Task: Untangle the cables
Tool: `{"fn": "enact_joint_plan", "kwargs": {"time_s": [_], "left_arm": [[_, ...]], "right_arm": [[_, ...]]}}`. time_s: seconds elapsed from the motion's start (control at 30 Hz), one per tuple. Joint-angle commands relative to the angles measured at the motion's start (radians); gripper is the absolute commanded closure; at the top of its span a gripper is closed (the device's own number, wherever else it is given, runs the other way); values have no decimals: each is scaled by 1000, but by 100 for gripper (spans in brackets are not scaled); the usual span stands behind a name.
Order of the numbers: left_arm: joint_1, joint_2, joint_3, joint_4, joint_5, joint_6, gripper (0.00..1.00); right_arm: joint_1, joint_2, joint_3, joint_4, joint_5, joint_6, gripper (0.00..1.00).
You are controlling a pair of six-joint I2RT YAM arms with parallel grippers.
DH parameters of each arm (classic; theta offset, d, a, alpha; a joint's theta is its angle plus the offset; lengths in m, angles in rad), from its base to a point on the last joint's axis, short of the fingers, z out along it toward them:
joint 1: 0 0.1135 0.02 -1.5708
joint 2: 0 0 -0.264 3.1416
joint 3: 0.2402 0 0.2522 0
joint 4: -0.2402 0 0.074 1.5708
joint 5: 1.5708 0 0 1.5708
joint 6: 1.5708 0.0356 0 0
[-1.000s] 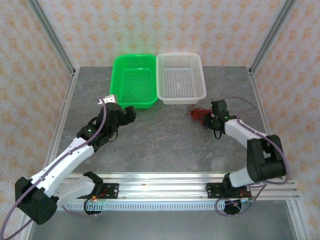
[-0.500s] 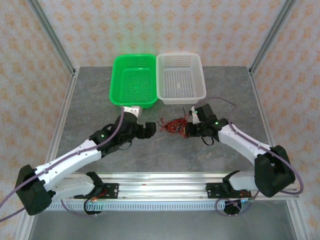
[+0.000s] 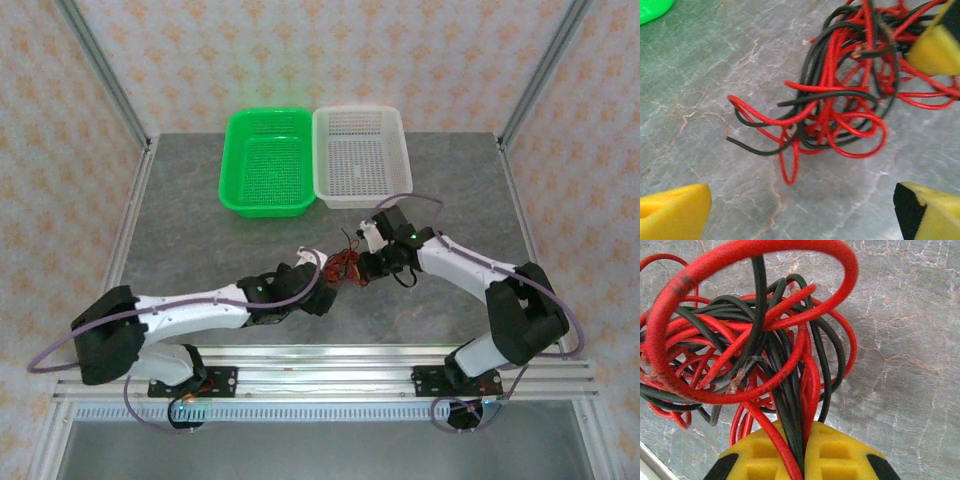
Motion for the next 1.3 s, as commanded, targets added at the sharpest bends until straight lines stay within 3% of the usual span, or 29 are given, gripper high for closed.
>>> {"fn": "enact_joint_plan", "kwargs": {"time_s": [0.0,0.1,0.33,0.5,0.7,0.73,0.77,0.8,0.83,1.17,1.27], "left_arm": [[-4,45,26,80,-124,71,3],[-3,81,19,143,-128,121,3],[1,187,0,271,-15,191,5],[21,238,-43,350,30,182,22],[49,216,-94,422,83,190,54],[54,211,-94,420,91,193,66],[57,206,-91,414,96,195,85],[58,204,-91,408,96,193,97],[60,195,-92,400,98,189,100],[100,-19,-38,146,284,16,100],[122,-69,-33,85,347,-16,100]], "right_arm": [[9,3,23,-23,-12,-64,100],[13,8,16,-31,16,-82,100],[37,43,24,-54,47,-118,100],[43,48,25,-57,48,-126,100],[43,46,25,-56,60,-126,100],[43,42,25,-56,65,-125,100],[43,37,24,-56,70,-123,100],[44,32,23,-56,77,-121,100],[43,23,22,-55,90,-116,100],[45,-40,19,-69,346,-78,99],[47,-46,28,-80,381,-93,93]]}}
